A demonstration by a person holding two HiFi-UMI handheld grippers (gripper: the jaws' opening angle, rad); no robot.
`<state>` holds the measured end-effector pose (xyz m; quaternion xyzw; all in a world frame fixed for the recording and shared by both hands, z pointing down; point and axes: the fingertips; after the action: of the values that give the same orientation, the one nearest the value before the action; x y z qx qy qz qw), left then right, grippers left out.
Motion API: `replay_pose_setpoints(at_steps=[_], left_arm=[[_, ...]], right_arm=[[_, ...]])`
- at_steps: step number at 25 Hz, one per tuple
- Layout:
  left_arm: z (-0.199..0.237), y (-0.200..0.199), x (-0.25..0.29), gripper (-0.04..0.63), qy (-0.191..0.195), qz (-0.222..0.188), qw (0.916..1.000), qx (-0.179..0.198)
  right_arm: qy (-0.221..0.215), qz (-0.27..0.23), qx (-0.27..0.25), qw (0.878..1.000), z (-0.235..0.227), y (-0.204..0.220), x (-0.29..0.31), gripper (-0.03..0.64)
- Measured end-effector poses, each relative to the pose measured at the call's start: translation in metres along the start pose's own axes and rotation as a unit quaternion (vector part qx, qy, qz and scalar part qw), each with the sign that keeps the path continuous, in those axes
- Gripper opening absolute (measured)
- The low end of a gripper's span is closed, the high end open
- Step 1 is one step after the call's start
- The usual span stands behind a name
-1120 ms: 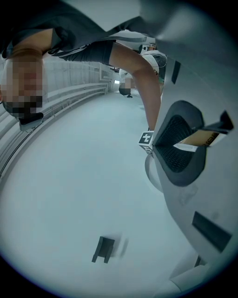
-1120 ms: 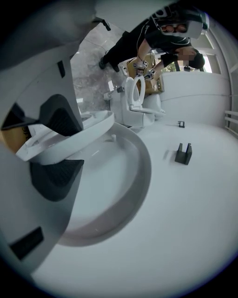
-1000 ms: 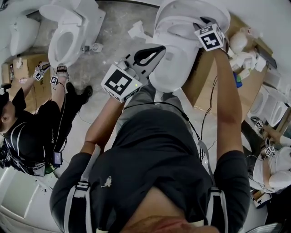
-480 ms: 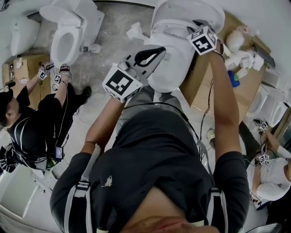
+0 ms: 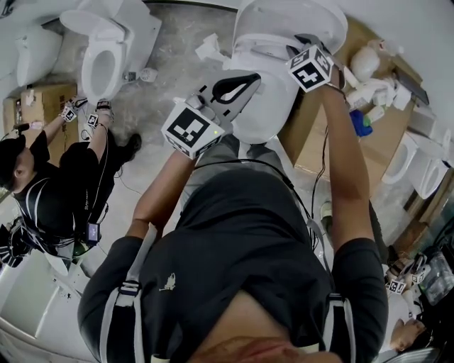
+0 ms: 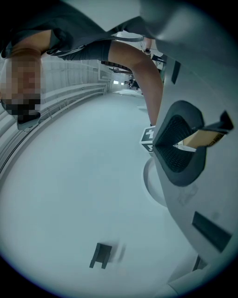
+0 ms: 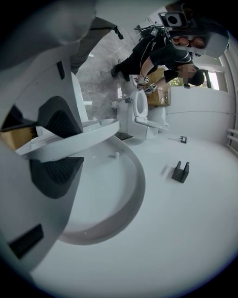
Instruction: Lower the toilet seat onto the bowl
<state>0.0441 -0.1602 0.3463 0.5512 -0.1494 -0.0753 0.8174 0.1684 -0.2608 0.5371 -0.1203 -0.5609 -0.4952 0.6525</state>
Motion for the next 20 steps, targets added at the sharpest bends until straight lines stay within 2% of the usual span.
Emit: replay_pose_setpoints(at_steps=[10,20], left_arm=[[0.001,0.006,0.014,0.005,0.007,0.008,0.9999,-0.002],[-0.001,0.01,0.018,0.005,0.014,0.013,0.9998,0.0]], right_arm=[[-0.004,0.0,-0.013,1.0,0.004,-0.002,-0.003,0.117],[-0.005,-0.002,-0.028,1.0,0.027,0.001,-0.013,0.115]])
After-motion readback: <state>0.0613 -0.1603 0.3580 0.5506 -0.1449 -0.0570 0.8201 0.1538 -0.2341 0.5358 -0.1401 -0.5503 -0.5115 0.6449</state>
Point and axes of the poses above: the fingertips, and each gripper's own axes: x forward along the fingers, z to its left, y out of its underside, and after that the axes turned 6 degrees about -x, right-handed
